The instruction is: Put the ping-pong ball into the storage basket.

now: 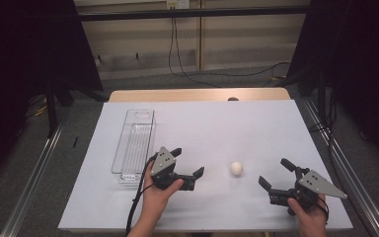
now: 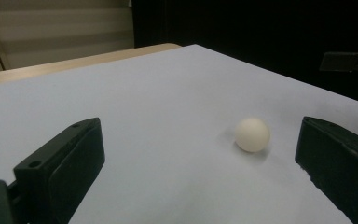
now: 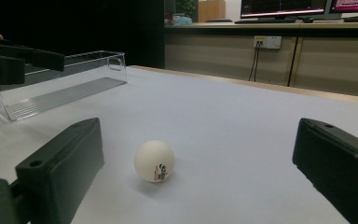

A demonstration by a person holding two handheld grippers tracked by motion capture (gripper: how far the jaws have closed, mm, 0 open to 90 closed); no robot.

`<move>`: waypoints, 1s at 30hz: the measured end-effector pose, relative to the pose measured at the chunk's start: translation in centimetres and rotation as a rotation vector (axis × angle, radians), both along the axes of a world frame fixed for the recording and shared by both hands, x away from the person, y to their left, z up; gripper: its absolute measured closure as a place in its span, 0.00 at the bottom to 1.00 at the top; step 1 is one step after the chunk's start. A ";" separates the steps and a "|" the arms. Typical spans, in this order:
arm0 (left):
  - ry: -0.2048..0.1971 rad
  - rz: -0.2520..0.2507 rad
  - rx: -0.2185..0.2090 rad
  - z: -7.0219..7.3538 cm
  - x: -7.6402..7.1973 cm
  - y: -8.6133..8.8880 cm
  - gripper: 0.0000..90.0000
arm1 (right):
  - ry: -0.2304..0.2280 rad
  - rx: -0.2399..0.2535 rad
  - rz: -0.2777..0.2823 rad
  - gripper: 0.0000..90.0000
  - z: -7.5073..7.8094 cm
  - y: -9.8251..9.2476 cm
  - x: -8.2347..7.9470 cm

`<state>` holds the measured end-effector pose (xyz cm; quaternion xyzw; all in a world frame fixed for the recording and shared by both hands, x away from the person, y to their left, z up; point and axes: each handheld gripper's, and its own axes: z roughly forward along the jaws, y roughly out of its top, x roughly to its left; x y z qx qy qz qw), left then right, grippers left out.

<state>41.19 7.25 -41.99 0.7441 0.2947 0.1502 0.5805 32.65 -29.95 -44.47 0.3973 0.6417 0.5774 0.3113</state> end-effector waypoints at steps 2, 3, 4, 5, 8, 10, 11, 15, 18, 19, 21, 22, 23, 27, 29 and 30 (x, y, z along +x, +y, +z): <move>-0.004 -0.001 0.017 0.0 0.1 0.0 0.02 | 0.000 -0.001 0.000 0.02 0.0 0.0 0.0; -0.003 -0.001 0.019 0.0 0.1 -0.1 0.02 | 0.000 0.000 0.000 0.02 0.0 0.0 0.0; -0.003 -0.002 0.018 0.0 0.1 -0.1 0.02 | 0.000 0.000 0.000 0.02 0.0 0.0 0.0; 0.000 -0.001 0.016 0.0 0.1 -0.2 0.02 | 0.000 0.000 0.000 0.02 0.0 0.0 0.0; -0.003 -0.002 0.013 0.0 0.2 -0.4 0.02 | 0.001 0.001 -0.001 0.02 0.0 0.0 0.0; -0.003 -0.005 0.029 0.1 0.2 -0.4 0.02 | 0.000 0.002 0.002 0.02 0.0 0.0 0.0; -0.001 -0.007 0.025 0.0 0.2 -0.5 0.02 | 0.000 0.002 0.002 0.02 0.0 0.0 0.0; -0.002 -0.009 0.023 0.0 0.3 -0.7 0.02 | 0.000 0.003 0.003 0.02 0.0 0.0 0.0; 0.001 -0.011 0.029 0.0 0.3 -0.9 0.02 | -0.001 0.001 0.000 0.02 0.0 0.0 0.0; 0.002 -0.013 0.028 -0.1 0.4 -1.0 0.02 | 0.000 0.001 0.001 0.02 0.0 0.0 0.0; 0.000 -0.016 0.037 -0.1 0.4 -1.1 0.02 | -0.002 0.000 0.001 0.02 0.0 0.0 0.0; -0.002 -0.022 0.021 -0.1 0.4 -1.3 0.02 | -0.002 -0.001 0.001 0.02 0.0 0.0 0.0; 0.001 -0.018 0.033 -0.1 0.4 -1.3 0.02 | -0.002 -0.001 0.002 0.02 0.0 0.0 0.0; -0.002 -0.023 0.039 0.0 0.5 -1.6 0.02 | 0.002 0.005 -0.001 0.02 0.0 0.0 0.0; -0.001 -0.028 0.033 0.0 0.5 -1.7 0.02 | 0.001 0.006 0.000 0.02 0.0 0.0 0.0; 0.000 -0.023 0.029 -0.1 0.5 -1.8 0.02 | 0.000 0.006 0.000 0.02 0.0 0.0 0.0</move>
